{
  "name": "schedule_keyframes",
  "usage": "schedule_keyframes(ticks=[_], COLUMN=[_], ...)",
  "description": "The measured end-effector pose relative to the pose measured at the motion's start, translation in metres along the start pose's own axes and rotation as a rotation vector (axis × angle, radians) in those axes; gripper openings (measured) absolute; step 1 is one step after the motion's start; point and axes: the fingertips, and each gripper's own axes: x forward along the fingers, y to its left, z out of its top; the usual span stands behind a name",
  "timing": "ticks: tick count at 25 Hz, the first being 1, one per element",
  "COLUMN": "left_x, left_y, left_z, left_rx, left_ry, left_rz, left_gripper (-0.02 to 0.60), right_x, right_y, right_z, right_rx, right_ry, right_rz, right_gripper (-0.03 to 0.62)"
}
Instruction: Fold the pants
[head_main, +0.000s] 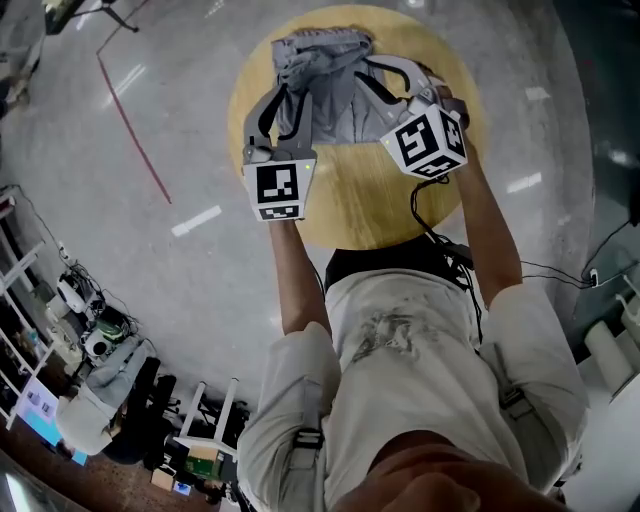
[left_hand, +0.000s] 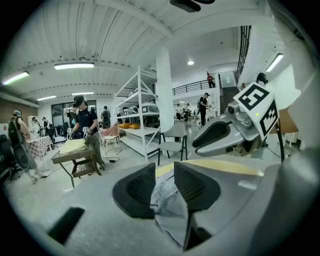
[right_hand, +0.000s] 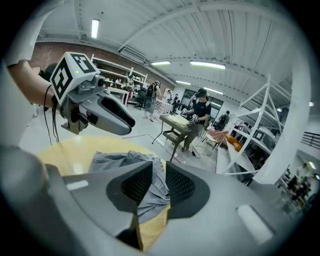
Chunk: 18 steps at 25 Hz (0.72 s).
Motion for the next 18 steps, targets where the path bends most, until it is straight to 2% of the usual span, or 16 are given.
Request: schedule_keyframes(ticks=[4,10,13,18], left_x=[-0.020,-0.061,-0.081,-0.115], left_y=[-0.015,-0.042,-0.057,-0.081], left_z=[0.016,0.043,0.056,0.081], left_rx=[0.013,0.017,0.002,-0.020], left_ry=[-0.042,-0.113,-0.144,-0.197], left_rz=[0.016,0.048,0.055,0.054], left_gripper=[0.078,0.008,0.008,0.008], right_x=[-0.029,-0.086,-0.118,-0.169], right_y=[0.007,0.026,0.030,0.033], right_z=[0.020,0.050,0.063,0.088], right_rx=[0.032,0.043,0.075,0.045], right_ry=[-0.073,-0.195,-0.246,-0.298], right_rz=[-0.030,-0.057,-0.082,-0.114], right_gripper=[0.008,0.008,0.008,0.008])
